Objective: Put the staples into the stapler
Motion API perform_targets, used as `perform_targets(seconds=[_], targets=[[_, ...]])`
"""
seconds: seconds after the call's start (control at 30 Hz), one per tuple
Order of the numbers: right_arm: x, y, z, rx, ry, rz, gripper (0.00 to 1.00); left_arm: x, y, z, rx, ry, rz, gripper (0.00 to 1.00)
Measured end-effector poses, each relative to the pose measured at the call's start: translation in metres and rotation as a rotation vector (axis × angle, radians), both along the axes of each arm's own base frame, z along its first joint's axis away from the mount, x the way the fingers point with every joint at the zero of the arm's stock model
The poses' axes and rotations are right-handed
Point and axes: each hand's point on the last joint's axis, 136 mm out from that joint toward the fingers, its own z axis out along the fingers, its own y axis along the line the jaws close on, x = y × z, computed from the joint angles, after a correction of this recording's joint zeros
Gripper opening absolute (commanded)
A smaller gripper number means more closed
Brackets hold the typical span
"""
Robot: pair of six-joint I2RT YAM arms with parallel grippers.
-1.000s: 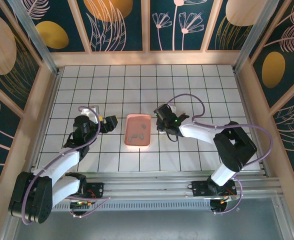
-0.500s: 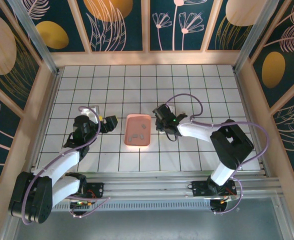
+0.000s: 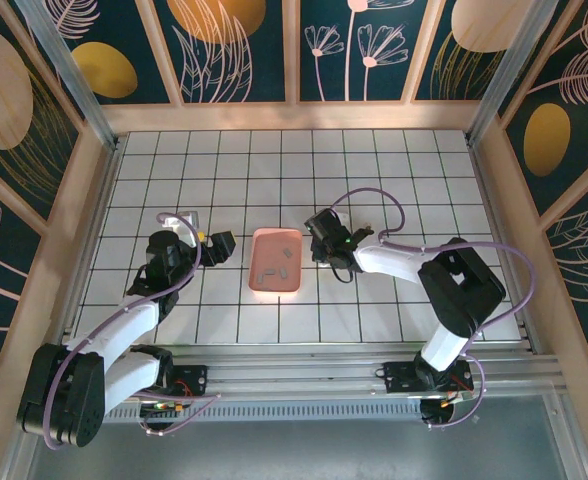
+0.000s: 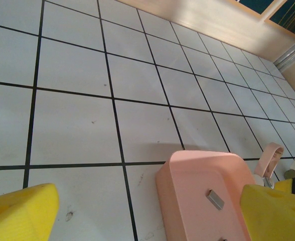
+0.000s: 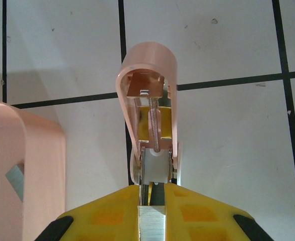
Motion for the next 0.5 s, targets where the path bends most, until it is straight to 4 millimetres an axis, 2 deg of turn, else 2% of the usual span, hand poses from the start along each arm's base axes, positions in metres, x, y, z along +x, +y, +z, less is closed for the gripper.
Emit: perform_targets(seconds=[0.5], targets=[[-0.0003,-0.0003,-0.0019,-0.003,0.004,0.0,0.17,0.0,0.0,-0.0001,0.001,0.0,0.0,0.93]])
